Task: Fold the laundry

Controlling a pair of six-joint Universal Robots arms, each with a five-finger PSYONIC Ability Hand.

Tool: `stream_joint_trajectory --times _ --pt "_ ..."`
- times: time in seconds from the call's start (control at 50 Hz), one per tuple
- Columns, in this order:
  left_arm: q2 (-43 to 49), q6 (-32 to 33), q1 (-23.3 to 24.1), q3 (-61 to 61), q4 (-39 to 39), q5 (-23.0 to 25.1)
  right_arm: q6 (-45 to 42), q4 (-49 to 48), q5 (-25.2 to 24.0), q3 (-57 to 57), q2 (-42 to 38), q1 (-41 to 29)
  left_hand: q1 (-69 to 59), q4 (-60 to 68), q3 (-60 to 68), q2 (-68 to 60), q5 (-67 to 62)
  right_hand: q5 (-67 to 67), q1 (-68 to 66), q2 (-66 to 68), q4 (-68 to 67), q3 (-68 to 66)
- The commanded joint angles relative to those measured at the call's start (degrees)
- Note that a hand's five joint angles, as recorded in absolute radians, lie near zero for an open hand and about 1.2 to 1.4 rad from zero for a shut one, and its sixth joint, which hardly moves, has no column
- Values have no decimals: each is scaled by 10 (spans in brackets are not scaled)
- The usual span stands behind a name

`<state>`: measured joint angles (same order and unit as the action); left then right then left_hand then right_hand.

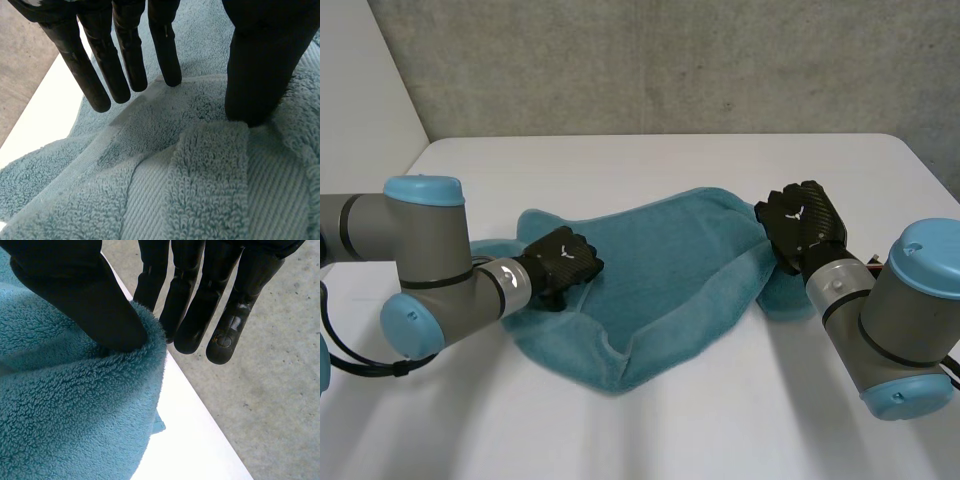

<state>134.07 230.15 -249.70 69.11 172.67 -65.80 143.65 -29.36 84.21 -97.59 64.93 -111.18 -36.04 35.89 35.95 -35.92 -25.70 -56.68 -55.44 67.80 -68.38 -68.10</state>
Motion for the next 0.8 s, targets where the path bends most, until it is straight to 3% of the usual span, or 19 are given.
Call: stream_joint_trajectory --times 0.02,0.1,0.66,0.74,0.8 --pt "3 0 0 -2 0 -4 0 0 0 -1 -1 -1 23 -21 -22 21 19 -133 -246 122 -116 -119" --pt "2 0 0 -4 0 -4 0 0 0 -1 -1 -1 66 -65 -66 65 63 -133 -246 122 -116 -119" --pt "11 24 1 -26 -43 -13 -1 0 0 -2 -2 -1 30 -28 -29 28 26 -133 -246 122 -116 -119" --pt "10 24 1 -28 -43 -18 -1 0 0 -2 -2 -1 -132 133 132 -133 -135 -133 -246 122 -116 -119" --pt "9 24 1 -27 -39 -30 -1 0 0 -2 -2 -1 -380 382 381 -382 -384 -133 -246 122 -116 -119"
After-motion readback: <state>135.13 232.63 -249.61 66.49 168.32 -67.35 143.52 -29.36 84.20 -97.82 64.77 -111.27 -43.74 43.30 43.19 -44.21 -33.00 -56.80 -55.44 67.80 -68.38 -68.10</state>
